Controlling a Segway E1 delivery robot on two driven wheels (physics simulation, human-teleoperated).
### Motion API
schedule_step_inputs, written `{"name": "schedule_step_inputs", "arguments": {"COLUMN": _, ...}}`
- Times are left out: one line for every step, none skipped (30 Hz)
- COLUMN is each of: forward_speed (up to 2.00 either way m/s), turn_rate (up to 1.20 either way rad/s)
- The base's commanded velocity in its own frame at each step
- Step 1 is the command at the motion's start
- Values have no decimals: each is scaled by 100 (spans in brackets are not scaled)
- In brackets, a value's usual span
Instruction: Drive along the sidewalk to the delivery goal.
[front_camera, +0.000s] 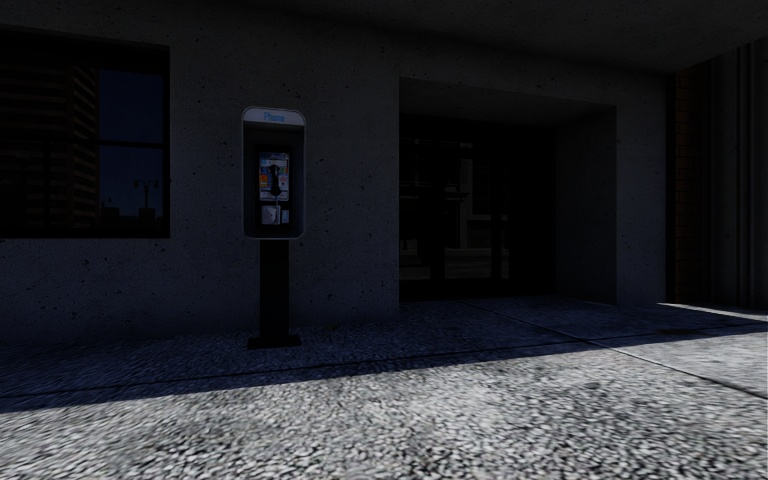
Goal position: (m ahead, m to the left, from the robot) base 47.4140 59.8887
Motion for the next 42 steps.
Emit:
{"name": "schedule_step_inputs", "arguments": {"forward_speed": 0, "turn_rate": 0}}
{"name": "schedule_step_inputs", "arguments": {"forward_speed": 0, "turn_rate": 0}}
{"name": "schedule_step_inputs", "arguments": {"forward_speed": 0, "turn_rate": 0}}
{"name": "schedule_step_inputs", "arguments": {"forward_speed": 0, "turn_rate": 0}}
{"name": "schedule_step_inputs", "arguments": {"forward_speed": 0, "turn_rate": 0}}
{"name": "schedule_step_inputs", "arguments": {"forward_speed": 0, "turn_rate": 0}}
{"name": "schedule_step_inputs", "arguments": {"forward_speed": 0, "turn_rate": 2}}
{"name": "schedule_step_inputs", "arguments": {"forward_speed": 25, "turn_rate": 19}}
{"name": "schedule_step_inputs", "arguments": {"forward_speed": 25, "turn_rate": 19}}
{"name": "schedule_step_inputs", "arguments": {"forward_speed": 58, "turn_rate": 32}}
{"name": "schedule_step_inputs", "arguments": {"forward_speed": 85, "turn_rate": 42}}
{"name": "schedule_step_inputs", "arguments": {"forward_speed": 85, "turn_rate": 42}}
{"name": "schedule_step_inputs", "arguments": {"forward_speed": 94, "turn_rate": 46}}
{"name": "schedule_step_inputs", "arguments": {"forward_speed": 96, "turn_rate": 49}}
{"name": "schedule_step_inputs", "arguments": {"forward_speed": 97, "turn_rate": 51}}
{"name": "schedule_step_inputs", "arguments": {"forward_speed": 97, "turn_rate": 51}}
{"name": "schedule_step_inputs", "arguments": {"forward_speed": 98, "turn_rate": 52}}
{"name": "schedule_step_inputs", "arguments": {"forward_speed": 98, "turn_rate": 52}}
{"name": "schedule_step_inputs", "arguments": {"forward_speed": 98, "turn_rate": 52}}
{"name": "schedule_step_inputs", "arguments": {"forward_speed": 98, "turn_rate": 52}}
{"name": "schedule_step_inputs", "arguments": {"forward_speed": 98, "turn_rate": 54}}
{"name": "schedule_step_inputs", "arguments": {"forward_speed": 98, "turn_rate": 56}}
{"name": "schedule_step_inputs", "arguments": {"forward_speed": 98, "turn_rate": 56}}
{"name": "schedule_step_inputs", "arguments": {"forward_speed": 98, "turn_rate": 57}}
{"name": "schedule_step_inputs", "arguments": {"forward_speed": 98, "turn_rate": 58}}
{"name": "schedule_step_inputs", "arguments": {"forward_speed": 98, "turn_rate": 58}}
{"name": "schedule_step_inputs", "arguments": {"forward_speed": 98, "turn_rate": 58}}
{"name": "schedule_step_inputs", "arguments": {"forward_speed": 98, "turn_rate": 58}}
{"name": "schedule_step_inputs", "arguments": {"forward_speed": 98, "turn_rate": 63}}
{"name": "schedule_step_inputs", "arguments": {"forward_speed": 98, "turn_rate": 69}}
{"name": "schedule_step_inputs", "arguments": {"forward_speed": 98, "turn_rate": 69}}
{"name": "schedule_step_inputs", "arguments": {"forward_speed": 98, "turn_rate": 71}}
{"name": "schedule_step_inputs", "arguments": {"forward_speed": 99, "turn_rate": 73}}
{"name": "schedule_step_inputs", "arguments": {"forward_speed": 99, "turn_rate": 75}}
{"name": "schedule_step_inputs", "arguments": {"forward_speed": 99, "turn_rate": 75}}
{"name": "schedule_step_inputs", "arguments": {"forward_speed": 99, "turn_rate": 77}}
{"name": "schedule_step_inputs", "arguments": {"forward_speed": 99, "turn_rate": 79}}
{"name": "schedule_step_inputs", "arguments": {"forward_speed": 99, "turn_rate": 79}}
{"name": "schedule_step_inputs", "arguments": {"forward_speed": 99, "turn_rate": 83}}
{"name": "schedule_step_inputs", "arguments": {"forward_speed": 99, "turn_rate": 88}}
{"name": "schedule_step_inputs", "arguments": {"forward_speed": 99, "turn_rate": 90}}
{"name": "schedule_step_inputs", "arguments": {"forward_speed": 99, "turn_rate": 90}}
